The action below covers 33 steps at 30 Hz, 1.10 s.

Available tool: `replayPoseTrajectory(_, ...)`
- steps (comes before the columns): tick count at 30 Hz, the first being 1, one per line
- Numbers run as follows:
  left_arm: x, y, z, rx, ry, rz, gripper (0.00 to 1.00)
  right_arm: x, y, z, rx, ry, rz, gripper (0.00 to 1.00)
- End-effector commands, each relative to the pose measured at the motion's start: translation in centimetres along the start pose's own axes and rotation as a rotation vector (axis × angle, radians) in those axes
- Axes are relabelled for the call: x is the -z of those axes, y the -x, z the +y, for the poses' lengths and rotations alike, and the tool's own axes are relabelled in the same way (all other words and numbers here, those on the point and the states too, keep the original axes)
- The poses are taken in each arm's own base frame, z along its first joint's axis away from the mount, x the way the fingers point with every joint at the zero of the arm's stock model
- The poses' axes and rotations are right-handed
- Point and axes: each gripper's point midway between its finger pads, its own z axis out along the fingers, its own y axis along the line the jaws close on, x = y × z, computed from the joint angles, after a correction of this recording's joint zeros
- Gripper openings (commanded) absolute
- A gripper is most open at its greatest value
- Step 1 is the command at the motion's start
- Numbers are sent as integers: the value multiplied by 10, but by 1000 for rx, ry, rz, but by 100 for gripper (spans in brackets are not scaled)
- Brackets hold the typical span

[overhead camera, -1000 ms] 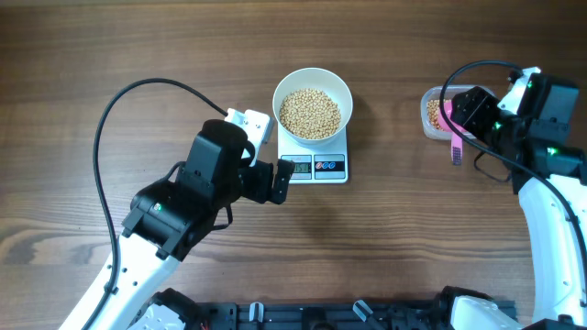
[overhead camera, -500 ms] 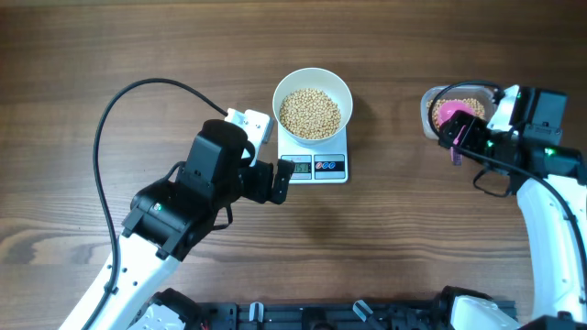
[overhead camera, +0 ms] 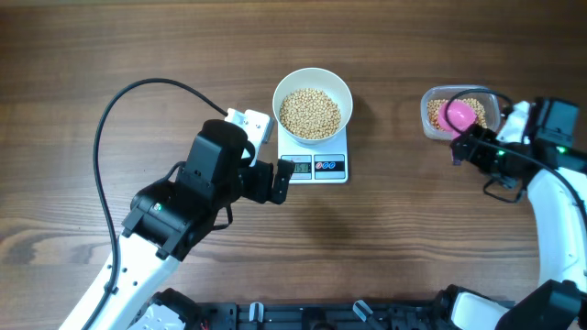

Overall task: Scoop item into bowl and weigh 150g on scale
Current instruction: 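Close the right gripper on the pink scoop handle again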

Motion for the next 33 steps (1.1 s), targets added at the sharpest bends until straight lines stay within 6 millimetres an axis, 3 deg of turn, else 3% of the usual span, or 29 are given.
replayPoseTrajectory(1, 0, 2, -1, 12, -6, -3, 100, 3, -2, 14, -20, 149, 23, 83)
replayPoseTrajectory(6, 0, 2, -1, 12, -6, -3, 100, 4, -5, 26, 6, 227, 39, 83)
replayPoseTrajectory(20, 0, 2, -1, 12, -6, -3, 100, -29, -15, 14, -26, 209, 139, 80)
replayPoseTrajectory(25, 0, 2, -1, 12, -6, -3, 100, -43, -15, 11, -40, 219, 163, 72)
replayPoseTrajectory(29, 0, 2, -1, 12, -6, -3, 100, -43, -17, 19, -48, 271, 178, 71)
replayPoseTrajectory(33, 0, 2, -1, 12, -6, -3, 100, -44, -14, 19, -41, 271, 166, 63)
